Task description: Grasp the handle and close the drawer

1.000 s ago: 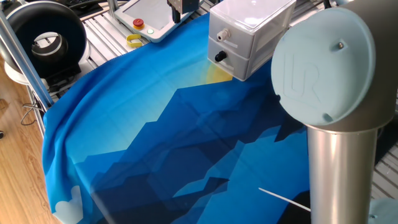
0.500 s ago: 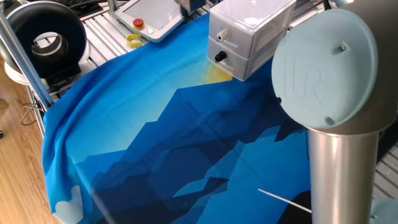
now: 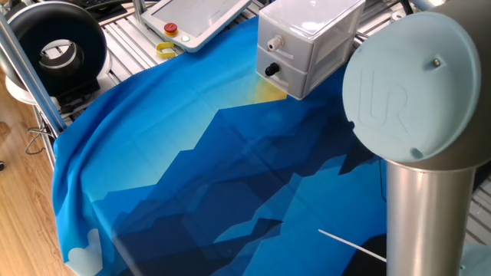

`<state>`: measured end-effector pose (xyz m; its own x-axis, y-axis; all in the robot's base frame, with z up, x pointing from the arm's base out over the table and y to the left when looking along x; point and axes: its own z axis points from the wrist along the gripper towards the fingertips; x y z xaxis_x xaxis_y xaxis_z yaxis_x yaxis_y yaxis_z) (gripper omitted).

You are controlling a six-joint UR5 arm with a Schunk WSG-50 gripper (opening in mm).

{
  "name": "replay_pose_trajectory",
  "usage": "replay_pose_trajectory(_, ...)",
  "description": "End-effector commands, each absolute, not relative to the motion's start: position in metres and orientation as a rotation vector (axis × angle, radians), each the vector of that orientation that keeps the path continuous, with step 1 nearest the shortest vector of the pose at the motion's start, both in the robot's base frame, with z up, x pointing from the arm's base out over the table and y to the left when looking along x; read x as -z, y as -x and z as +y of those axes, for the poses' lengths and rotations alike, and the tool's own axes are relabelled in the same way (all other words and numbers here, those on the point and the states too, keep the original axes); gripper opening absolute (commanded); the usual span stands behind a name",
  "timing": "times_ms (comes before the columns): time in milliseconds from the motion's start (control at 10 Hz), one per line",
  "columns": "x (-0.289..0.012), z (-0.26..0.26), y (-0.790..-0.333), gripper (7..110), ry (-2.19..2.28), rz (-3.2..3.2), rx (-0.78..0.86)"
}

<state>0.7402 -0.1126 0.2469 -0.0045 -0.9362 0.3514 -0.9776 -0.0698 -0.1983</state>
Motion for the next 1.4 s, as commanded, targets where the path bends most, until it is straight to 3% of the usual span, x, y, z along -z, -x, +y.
replay_pose_trajectory(0,-0.254,-0.128,-0.755,7,-2.175,-2.069,-0.674)
replay_pose_trajectory(500,-0.251,-0.134,-0.751,7,-2.167,-2.095,-0.637)
replay_pose_trajectory(1300,-0.228,-0.107,-0.730,7,-2.183,-2.187,-0.430)
